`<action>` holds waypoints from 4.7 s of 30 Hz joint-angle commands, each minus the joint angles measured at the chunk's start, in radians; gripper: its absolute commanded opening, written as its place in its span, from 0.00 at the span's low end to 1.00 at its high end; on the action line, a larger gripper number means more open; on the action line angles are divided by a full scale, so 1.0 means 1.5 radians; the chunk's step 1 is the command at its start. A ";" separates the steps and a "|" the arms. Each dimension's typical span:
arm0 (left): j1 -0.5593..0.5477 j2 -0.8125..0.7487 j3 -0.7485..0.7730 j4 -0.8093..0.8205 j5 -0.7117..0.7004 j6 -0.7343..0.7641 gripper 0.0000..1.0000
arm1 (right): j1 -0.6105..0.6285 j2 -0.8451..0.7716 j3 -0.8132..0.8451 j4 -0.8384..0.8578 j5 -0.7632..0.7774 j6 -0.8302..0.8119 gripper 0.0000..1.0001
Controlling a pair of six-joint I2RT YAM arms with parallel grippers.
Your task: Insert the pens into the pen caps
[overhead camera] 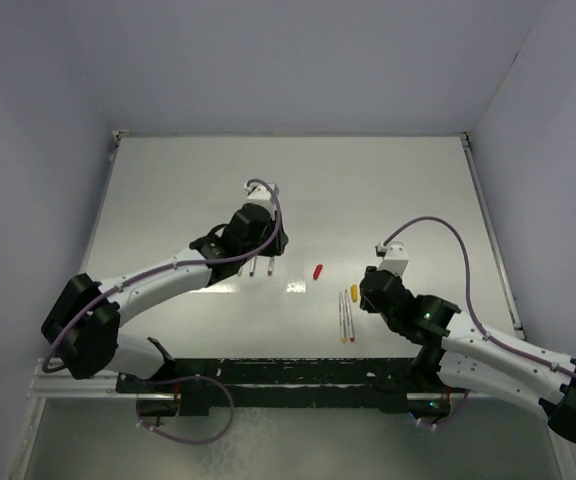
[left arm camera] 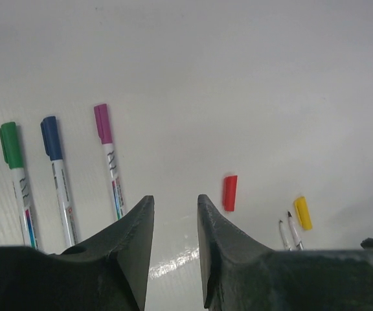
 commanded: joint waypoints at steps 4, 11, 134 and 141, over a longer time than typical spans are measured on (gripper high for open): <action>-0.046 -0.062 -0.058 0.025 0.019 -0.011 0.37 | 0.001 0.012 -0.020 0.020 -0.092 0.025 0.22; -0.085 -0.076 -0.091 0.027 0.004 -0.022 0.37 | 0.001 0.098 -0.017 0.068 -0.144 0.017 0.13; -0.097 -0.062 -0.317 0.611 0.239 -0.017 0.51 | 0.000 0.141 -0.017 0.649 -0.197 -0.107 0.00; -0.097 -0.067 -0.331 0.644 0.225 -0.027 0.48 | 0.001 0.143 -0.028 0.666 -0.204 -0.096 0.00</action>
